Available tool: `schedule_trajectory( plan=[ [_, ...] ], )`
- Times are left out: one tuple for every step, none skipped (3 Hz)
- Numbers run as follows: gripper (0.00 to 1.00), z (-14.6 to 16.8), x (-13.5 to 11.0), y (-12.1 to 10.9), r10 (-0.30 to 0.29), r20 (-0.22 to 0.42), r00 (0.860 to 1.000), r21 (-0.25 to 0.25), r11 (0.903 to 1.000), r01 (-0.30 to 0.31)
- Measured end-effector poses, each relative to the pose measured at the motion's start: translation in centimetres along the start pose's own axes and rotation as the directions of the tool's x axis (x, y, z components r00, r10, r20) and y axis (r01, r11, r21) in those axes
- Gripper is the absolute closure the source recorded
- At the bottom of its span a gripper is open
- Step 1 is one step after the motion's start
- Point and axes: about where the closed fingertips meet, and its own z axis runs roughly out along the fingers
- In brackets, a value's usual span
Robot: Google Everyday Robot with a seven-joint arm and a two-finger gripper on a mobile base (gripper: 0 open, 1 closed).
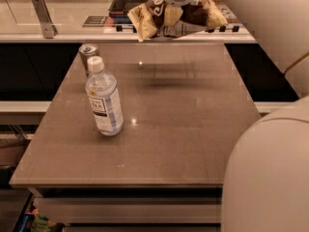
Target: Pick brown chip bag
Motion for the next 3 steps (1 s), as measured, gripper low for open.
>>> schedule_trajectory(
  plan=[
    [1.0,-2.1,0.3,-0.9,0.009,0.036,0.999,0.041,0.9991,-0.011],
    [1.0,-3.8,0.4,-1.8,0.014,0.072,0.997,0.083,0.9964,-0.02],
    [1.0,-3.8,0.4,-1.8,0.014,0.072,0.997,0.082,0.9964,-0.02]
  ],
)
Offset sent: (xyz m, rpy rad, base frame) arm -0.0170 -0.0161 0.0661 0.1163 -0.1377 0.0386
